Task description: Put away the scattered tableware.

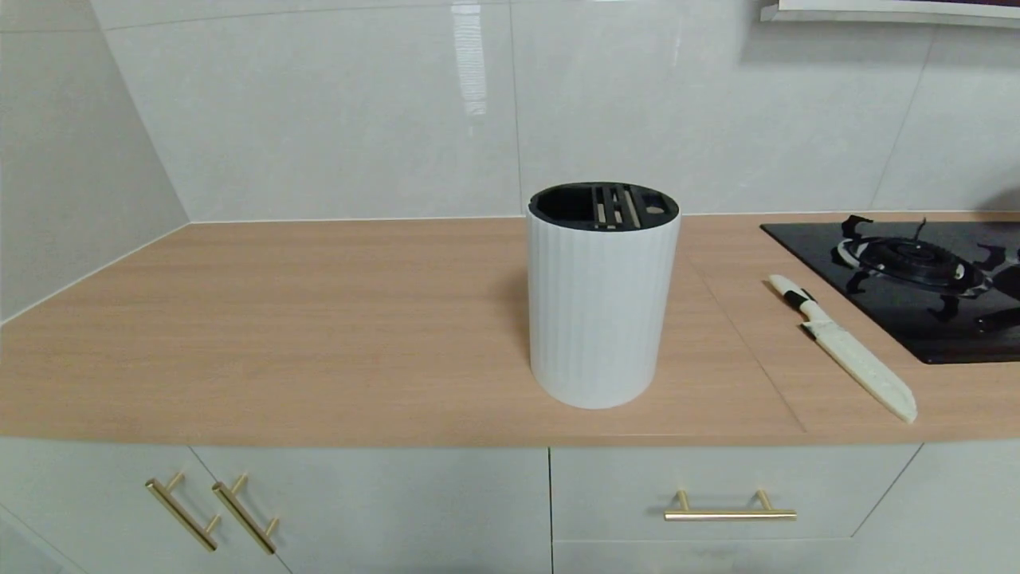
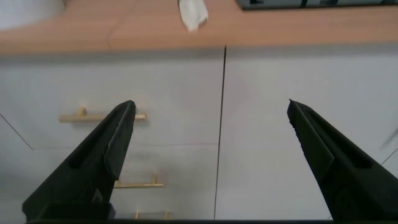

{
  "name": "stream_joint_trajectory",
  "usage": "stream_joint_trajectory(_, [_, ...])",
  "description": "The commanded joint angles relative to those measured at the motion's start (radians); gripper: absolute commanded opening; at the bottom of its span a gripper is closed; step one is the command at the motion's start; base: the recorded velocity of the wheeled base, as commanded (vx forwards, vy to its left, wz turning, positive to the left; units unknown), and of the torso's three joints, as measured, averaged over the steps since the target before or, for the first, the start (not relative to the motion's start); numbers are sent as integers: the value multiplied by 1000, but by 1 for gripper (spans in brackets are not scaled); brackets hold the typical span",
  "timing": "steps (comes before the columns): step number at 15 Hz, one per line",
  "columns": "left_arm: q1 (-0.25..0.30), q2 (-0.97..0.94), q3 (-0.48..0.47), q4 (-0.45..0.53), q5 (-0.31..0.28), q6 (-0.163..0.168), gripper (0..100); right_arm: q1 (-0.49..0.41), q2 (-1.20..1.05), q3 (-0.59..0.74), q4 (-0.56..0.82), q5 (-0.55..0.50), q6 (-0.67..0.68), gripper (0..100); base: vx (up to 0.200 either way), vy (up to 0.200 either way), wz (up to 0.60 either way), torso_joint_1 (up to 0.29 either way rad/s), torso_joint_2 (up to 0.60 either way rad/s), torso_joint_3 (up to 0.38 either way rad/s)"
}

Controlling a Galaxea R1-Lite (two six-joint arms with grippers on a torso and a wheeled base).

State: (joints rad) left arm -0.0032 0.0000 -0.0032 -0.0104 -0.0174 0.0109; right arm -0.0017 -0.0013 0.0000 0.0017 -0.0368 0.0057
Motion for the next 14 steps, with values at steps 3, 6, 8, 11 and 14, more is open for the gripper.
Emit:
stream_joint_trajectory(3, [0, 0, 0, 0, 1, 0, 100, 0, 1, 0, 0, 0, 0, 100, 0, 0, 0, 188, -489, -308])
stream_joint_trajectory(6, [0, 0, 0, 0, 1, 0, 100, 0, 1, 0, 0, 0, 0, 100, 0, 0, 0, 214, -509, -305])
stream_joint_trajectory(8, [0, 0, 0, 0, 1, 0, 100, 0, 1, 0, 0, 0, 0, 100, 0, 0, 0, 210, -517, -308])
stream_joint_trajectory(11, [0, 0, 0, 0, -1, 0, 100, 0, 1, 0, 0, 0, 0, 100, 0, 0, 0, 232, -543, -313])
stream_joint_trajectory(14, [0, 0, 0, 0, 1, 0, 100, 0, 1, 0, 0, 0, 0, 100, 0, 0, 0, 253, -570, -323])
